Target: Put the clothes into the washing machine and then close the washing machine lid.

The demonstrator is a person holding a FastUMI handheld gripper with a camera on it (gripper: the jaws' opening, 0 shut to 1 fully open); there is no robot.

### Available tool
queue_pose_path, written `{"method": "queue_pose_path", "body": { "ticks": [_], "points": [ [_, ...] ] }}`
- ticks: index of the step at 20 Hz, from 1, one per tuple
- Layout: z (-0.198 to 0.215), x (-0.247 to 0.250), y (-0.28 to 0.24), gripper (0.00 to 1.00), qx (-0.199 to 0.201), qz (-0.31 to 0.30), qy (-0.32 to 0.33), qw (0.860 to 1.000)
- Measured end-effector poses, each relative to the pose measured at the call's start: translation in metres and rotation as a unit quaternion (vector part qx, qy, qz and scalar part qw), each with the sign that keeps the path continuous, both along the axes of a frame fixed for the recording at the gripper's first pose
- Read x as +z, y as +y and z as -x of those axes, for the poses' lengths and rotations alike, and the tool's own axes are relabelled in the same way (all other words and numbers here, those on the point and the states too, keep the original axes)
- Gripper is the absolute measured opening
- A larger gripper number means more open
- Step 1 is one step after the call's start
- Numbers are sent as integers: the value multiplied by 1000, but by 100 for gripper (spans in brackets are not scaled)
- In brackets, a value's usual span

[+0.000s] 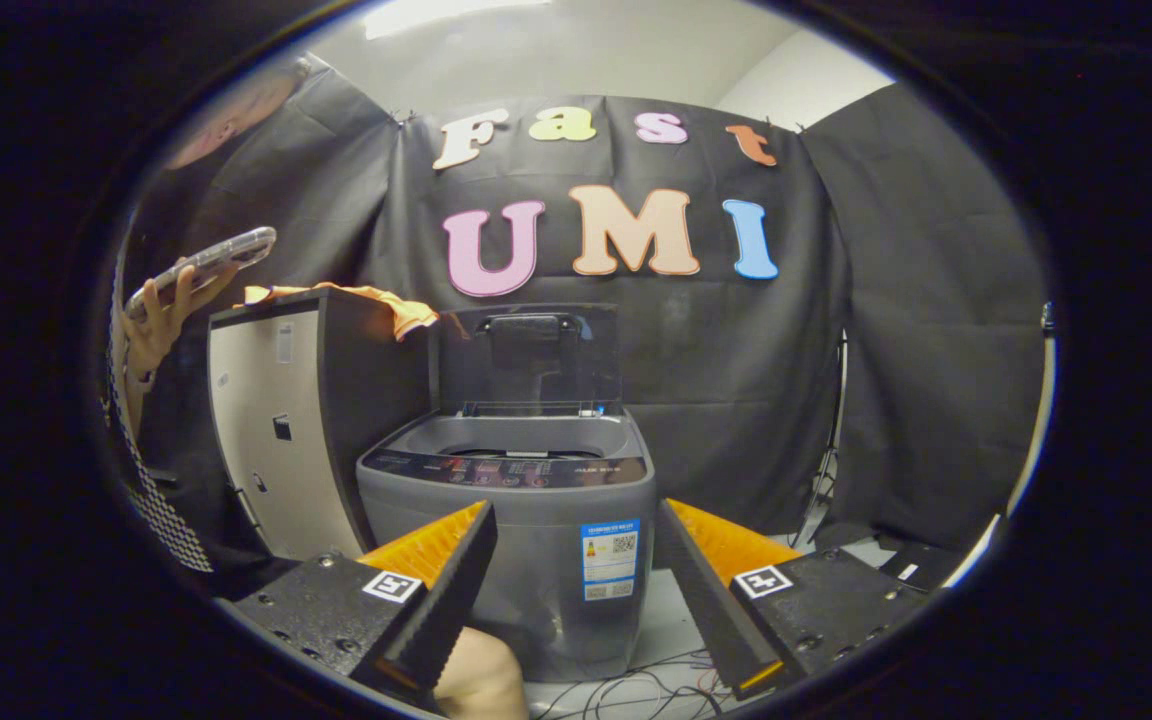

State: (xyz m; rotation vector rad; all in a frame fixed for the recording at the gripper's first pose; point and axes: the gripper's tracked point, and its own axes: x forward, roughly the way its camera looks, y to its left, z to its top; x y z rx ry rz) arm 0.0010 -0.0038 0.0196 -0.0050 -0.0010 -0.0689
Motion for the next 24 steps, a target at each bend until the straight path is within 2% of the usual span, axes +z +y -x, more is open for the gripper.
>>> {"method": "queue_pose_path", "body": {
  "ticks": [12, 17, 21, 24],
  "points": [
    [1, 1, 1, 98, 1, -2, -4, 1000],
    [0, 3, -8, 98, -22, -15, -7, 1000],
    [-10, 30, 0, 97, -32, -11, -19, 999],
    [-28, 61, 21, 97, -16, -7, -17, 1000]
  ]
}}
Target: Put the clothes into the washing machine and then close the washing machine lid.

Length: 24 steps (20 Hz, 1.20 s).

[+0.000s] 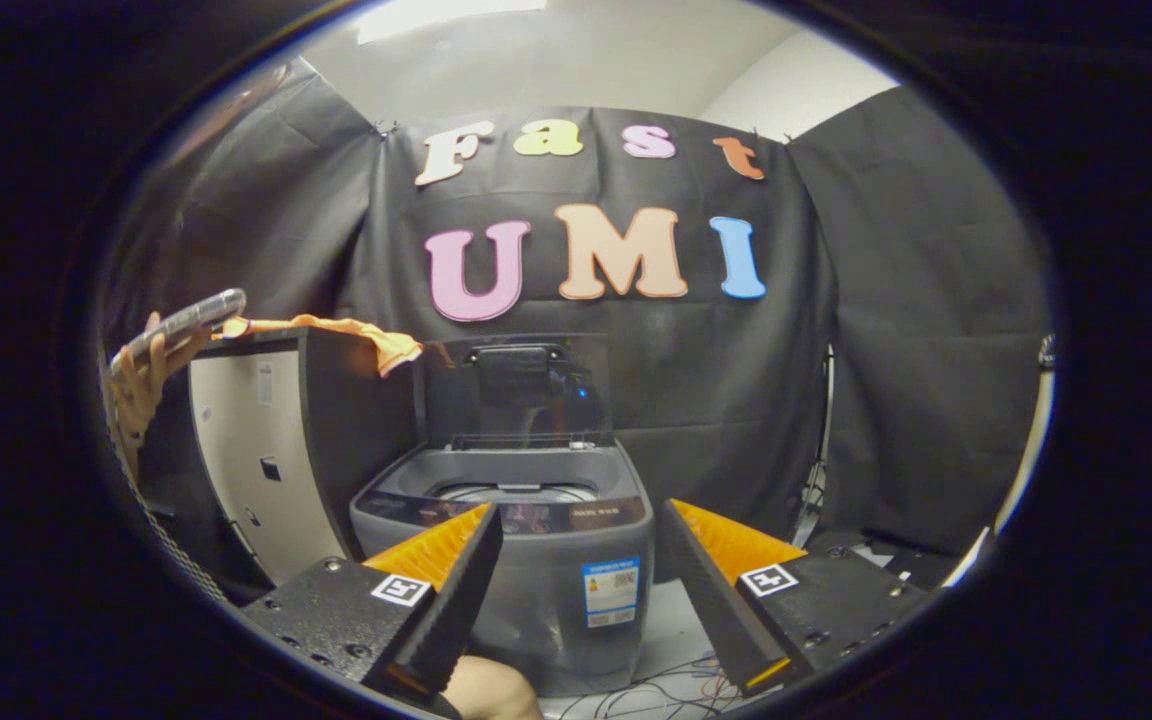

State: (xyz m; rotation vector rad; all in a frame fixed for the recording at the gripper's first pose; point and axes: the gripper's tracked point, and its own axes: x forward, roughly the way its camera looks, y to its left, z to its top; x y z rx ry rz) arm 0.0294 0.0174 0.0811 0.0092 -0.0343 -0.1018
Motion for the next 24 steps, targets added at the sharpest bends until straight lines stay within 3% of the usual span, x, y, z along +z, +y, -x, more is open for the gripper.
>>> {"method": "queue_pose_path", "body": {
  "ticks": [8, 15, 20, 24],
  "points": [
    [-78, 113, 82, 97, 53, -22, -13, 998],
    [-161, 200, 200, 97, 150, -19, -6, 989],
    [-208, 237, 294, 96, 228, -25, -2, 973],
    [-242, 239, 342, 97, 239, 5, 25, 971]
  ]
}}
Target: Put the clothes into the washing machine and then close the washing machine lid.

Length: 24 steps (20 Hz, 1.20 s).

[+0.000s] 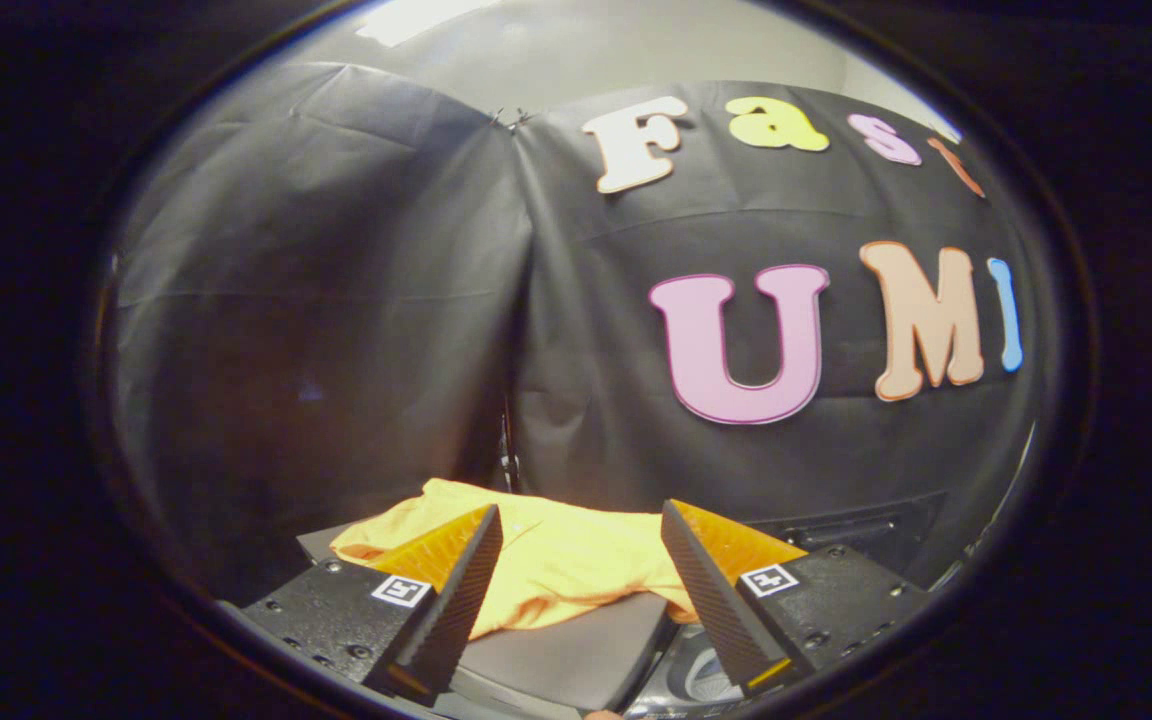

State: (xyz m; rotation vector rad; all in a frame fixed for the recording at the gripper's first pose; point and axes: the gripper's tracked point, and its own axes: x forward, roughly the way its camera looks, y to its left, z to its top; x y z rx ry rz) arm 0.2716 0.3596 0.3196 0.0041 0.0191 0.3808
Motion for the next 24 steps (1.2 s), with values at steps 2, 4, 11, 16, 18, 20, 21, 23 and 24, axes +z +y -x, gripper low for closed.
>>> {"method": "queue_pose_path", "body": {
  "ticks": [2, 4, 11, 16, 18, 20, 21, 23, 24],
  "points": [
    [-13, -11, 23, 97, 9, 20, 19, 1000],
    [-26, -24, 40, 97, 15, 43, 43, 998],
    [-36, -91, 78, 97, 38, 107, 150, 982],
    [-37, -123, 78, 98, 41, 141, 192, 970],
    [-38, -123, 81, 98, 44, 133, 192, 971],
    [-36, -126, 83, 97, 55, 129, 201, 970],
    [-35, -130, 85, 96, 61, 120, 206, 969],
    [-35, -129, 86, 85, 68, 109, 205, 970],
    [-34, -128, 86, 80, 70, 111, 203, 970]
  ]
}}
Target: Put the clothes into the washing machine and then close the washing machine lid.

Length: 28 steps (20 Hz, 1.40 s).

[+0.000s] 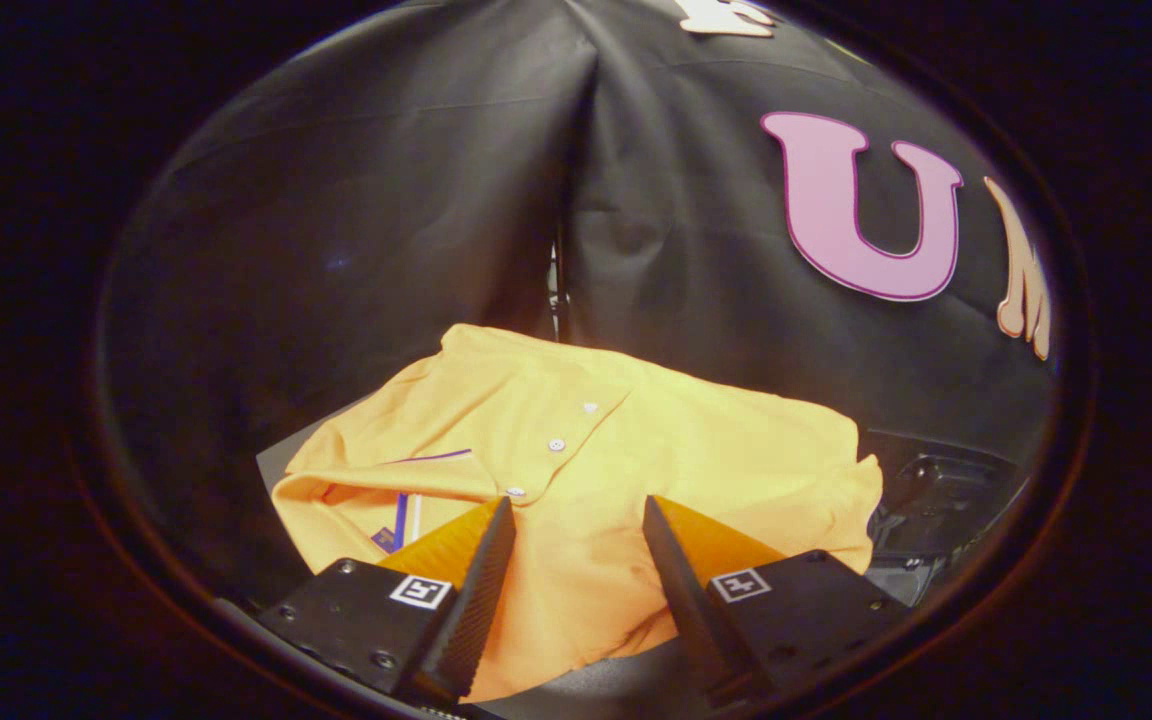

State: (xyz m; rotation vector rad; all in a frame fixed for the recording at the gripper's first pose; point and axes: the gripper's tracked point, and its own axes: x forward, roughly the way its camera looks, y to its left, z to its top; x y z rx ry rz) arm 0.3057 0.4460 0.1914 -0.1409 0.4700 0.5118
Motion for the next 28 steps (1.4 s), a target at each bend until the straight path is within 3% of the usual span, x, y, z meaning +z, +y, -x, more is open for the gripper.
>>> {"method": "queue_pose_path", "body": {
  "ticks": [6, 10, 15, 20, 28],
  "points": [
    [6, 3, 10, 33, 20, 0, -21, 1000],
    [6, 9, 3, 11, 10, -5, -44, 999],
    [10, 34, -33, 8, -28, -33, -79, 996],
    [10, 70, -103, 8, -95, -45, -120, 987],
    [8, 110, -239, 7, -223, -13, -185, 957]
  ]
}}
